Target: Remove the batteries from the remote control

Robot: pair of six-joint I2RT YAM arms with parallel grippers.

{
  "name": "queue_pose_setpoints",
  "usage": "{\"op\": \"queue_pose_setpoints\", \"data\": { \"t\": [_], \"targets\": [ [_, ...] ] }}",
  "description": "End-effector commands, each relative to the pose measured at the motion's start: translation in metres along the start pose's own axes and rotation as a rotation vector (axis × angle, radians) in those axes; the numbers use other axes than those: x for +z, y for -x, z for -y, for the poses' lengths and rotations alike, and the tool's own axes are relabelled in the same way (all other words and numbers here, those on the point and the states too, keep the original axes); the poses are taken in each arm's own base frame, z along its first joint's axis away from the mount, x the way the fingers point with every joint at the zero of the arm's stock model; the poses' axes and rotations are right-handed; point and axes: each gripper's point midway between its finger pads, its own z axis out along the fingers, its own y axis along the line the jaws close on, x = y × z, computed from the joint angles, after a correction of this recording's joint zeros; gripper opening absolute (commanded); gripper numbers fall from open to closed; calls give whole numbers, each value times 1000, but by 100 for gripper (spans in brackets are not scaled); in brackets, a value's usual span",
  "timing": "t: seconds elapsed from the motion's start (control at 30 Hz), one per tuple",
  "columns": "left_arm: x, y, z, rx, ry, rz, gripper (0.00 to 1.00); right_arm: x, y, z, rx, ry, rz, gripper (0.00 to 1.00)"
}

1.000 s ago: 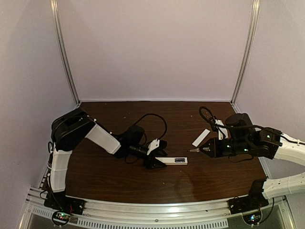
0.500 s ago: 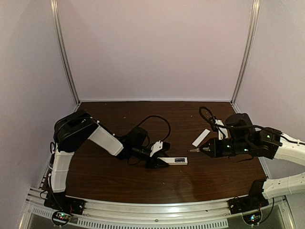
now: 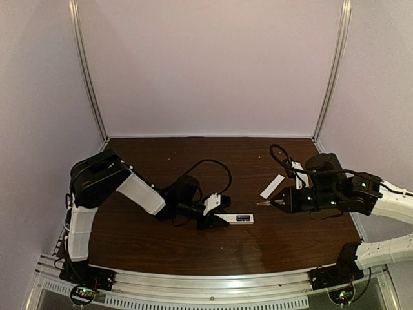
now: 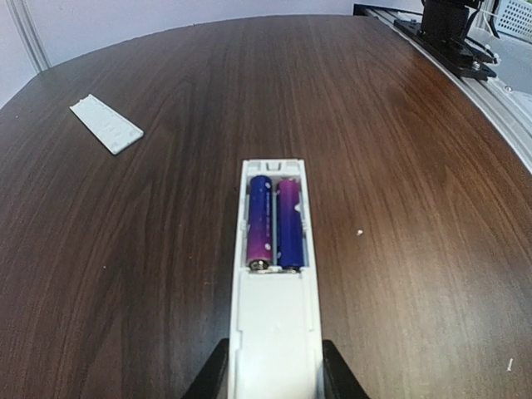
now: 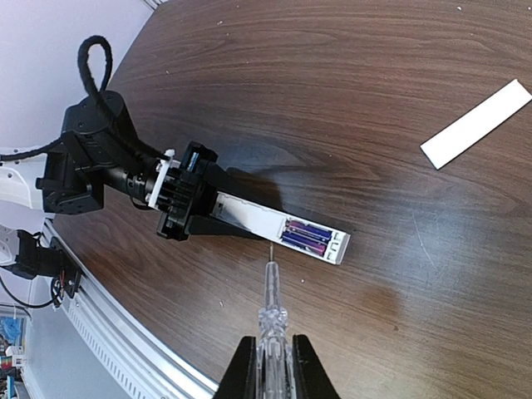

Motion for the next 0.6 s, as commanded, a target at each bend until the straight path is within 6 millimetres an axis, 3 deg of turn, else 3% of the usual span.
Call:
{"op": "queue_pose_setpoints", "data": {
  "t": [0.0,0.23,0.57],
  "targets": [
    [-15,24,0,111,103,25,0,-2,-2,6,-15,-22,-5,0],
    [-28,25,-5,233,294,-54,0,-2,0,4,-33,-34,-22,0],
    [-37,25,-6,336,436,-82,0,5,-2,3,-43,-30,-35,0]
  ]
}}
